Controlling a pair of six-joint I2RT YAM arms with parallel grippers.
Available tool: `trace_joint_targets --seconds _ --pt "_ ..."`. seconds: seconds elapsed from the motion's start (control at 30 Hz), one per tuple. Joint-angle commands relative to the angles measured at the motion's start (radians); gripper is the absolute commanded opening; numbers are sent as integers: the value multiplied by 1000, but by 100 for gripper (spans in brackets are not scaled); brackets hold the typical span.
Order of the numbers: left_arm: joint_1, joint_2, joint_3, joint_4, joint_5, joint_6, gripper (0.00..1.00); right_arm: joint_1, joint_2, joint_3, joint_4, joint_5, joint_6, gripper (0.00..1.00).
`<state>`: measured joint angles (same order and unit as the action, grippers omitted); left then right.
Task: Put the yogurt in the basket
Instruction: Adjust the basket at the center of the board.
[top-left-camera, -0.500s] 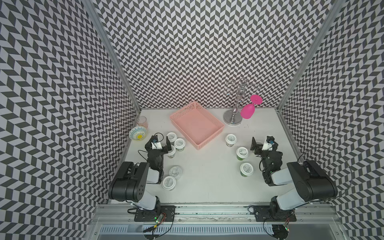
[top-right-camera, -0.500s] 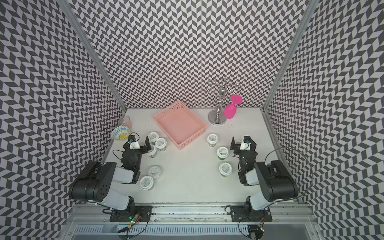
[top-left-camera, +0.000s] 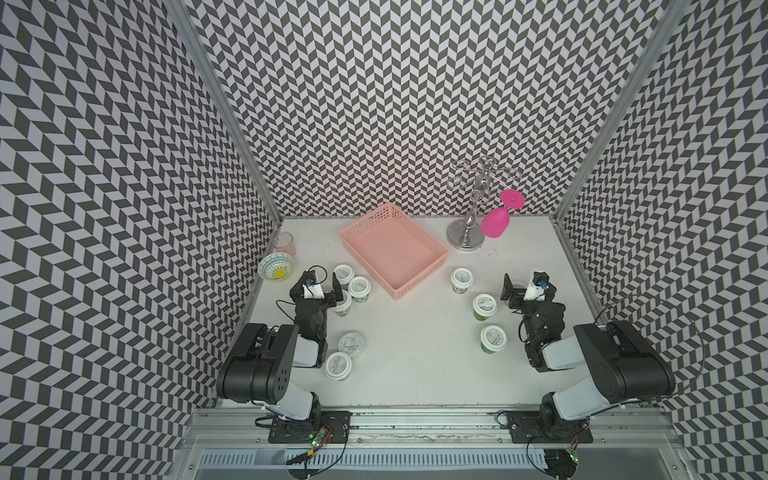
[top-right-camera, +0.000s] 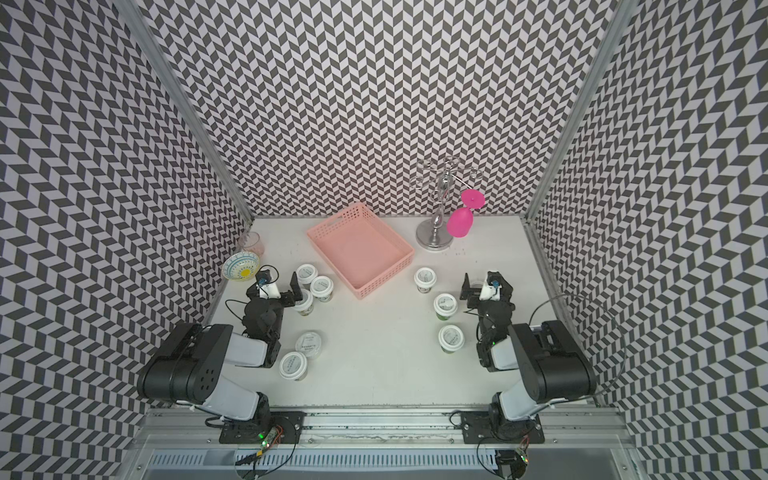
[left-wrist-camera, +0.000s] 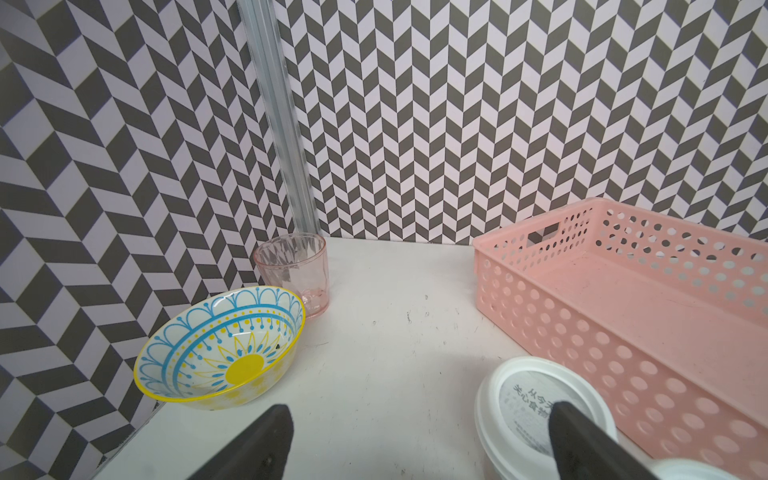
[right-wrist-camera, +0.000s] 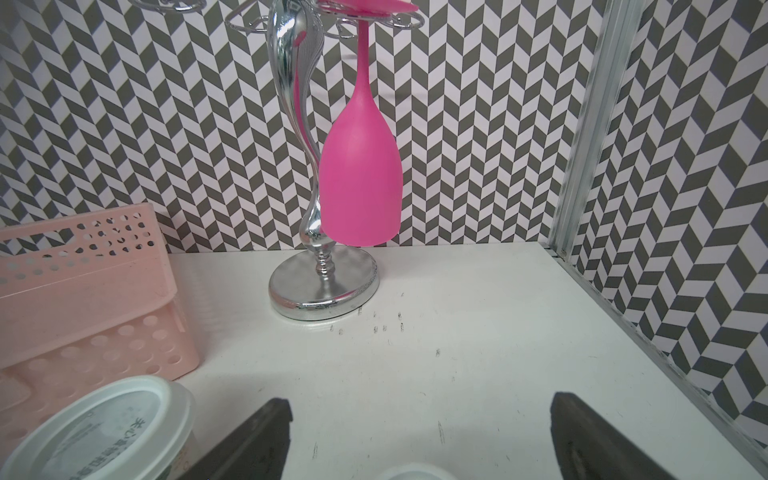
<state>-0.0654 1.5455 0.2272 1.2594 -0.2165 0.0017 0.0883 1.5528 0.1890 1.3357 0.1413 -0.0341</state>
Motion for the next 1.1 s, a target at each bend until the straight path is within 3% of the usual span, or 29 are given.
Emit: trace_joint_targets --seconds 0.0,0.27,0.4,0.73,0.87,1.07 --pt "-5 5 14 11 -11 -10 100 -6 16 19 38 1 5 100" --pt "-4 5 14 10 -10 -9 100 -10 17 23 30 -10 7 99" --pt "-5 5 14 11 -11 -9 100 -41 14 23 -1 -83 20 99" --pt "-5 -2 10 21 -12 -6 100 -46 -15 24 0 -84 16 99" --pt "-7 -95 61 -157 29 16 100 -45 -99 56 -113 -69 25 99" --pt "-14 -170 229 -459 140 87 100 -45 -293 167 -487 13 128 99"
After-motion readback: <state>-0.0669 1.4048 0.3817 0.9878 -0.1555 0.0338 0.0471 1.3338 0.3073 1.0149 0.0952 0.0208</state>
